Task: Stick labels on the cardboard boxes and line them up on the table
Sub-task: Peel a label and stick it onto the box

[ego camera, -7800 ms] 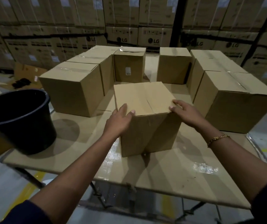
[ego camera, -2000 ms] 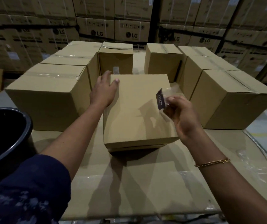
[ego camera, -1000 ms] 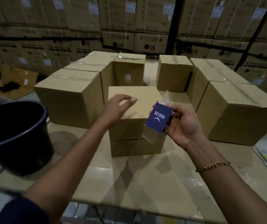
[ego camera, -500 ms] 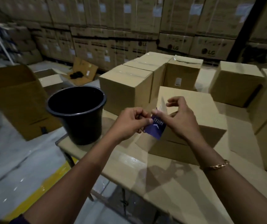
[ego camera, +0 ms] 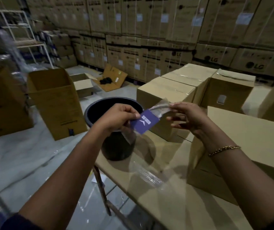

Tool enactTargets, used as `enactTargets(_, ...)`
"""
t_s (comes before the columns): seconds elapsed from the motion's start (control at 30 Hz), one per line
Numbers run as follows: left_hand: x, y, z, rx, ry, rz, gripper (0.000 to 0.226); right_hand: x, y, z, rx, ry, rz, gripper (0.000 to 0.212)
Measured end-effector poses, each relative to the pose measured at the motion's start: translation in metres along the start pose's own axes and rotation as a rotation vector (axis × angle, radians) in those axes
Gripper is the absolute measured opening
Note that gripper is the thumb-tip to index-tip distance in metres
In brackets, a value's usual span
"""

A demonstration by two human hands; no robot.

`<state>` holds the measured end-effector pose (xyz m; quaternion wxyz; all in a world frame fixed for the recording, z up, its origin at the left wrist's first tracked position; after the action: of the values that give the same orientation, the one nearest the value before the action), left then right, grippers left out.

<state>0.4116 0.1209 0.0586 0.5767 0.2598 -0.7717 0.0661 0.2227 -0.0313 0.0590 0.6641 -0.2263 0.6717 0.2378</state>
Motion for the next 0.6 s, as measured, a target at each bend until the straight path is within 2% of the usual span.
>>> enactTargets(0.1, -0.008, -0.020, -0.047, 0.094, -0.018, -0.081, 0.009, 0.003, -0.019, 0.038, -0.050, -0.022, 0.036, 0.026)
enactTargets(0.23, -0.017, -0.037, -0.072, 0.093, 0.046, -0.140, 0.020, 0.012, -0.034, 0.089, -0.208, -0.051, 0.160, 0.056)
enactTargets(0.33, -0.025, -0.047, -0.083, 0.127, 0.079, -0.159, 0.017, 0.018, -0.040, 0.109, -0.257, -0.158, 0.207, 0.079)
enactTargets(0.4, -0.033, -0.058, -0.094, 0.192, 0.085, -0.188, 0.012, 0.020, -0.044, 0.112, -0.246, -0.237, 0.220, 0.086)
enactTargets(0.47, -0.039, -0.066, -0.100, 0.228, -0.065, -0.220, 0.015, 0.024, -0.049, 0.110, -0.193, -0.209, 0.221, 0.082)
enactTargets(0.53, -0.035, -0.074, -0.106, 0.307, -0.417, -0.192, 0.023, 0.026, -0.054, 0.101, -0.132, -0.128, 0.179, 0.069)
enactTargets(0.6, -0.022, -0.070, -0.107, 0.403, -0.533, -0.127, 0.027, 0.025, -0.056, 0.091, -0.099, -0.063, 0.118, 0.058)
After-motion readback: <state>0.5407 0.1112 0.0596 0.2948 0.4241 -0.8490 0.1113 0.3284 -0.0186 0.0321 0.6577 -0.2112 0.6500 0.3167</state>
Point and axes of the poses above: each hand's wrist, its own y-axis away from the middle knuckle, its own z-axis out of the palm, x = y × z, the point moved 7 cm from there along -y, towards the middle knuckle, and after that the axes turned 9 degrees about -z, right-handed, at the moved point
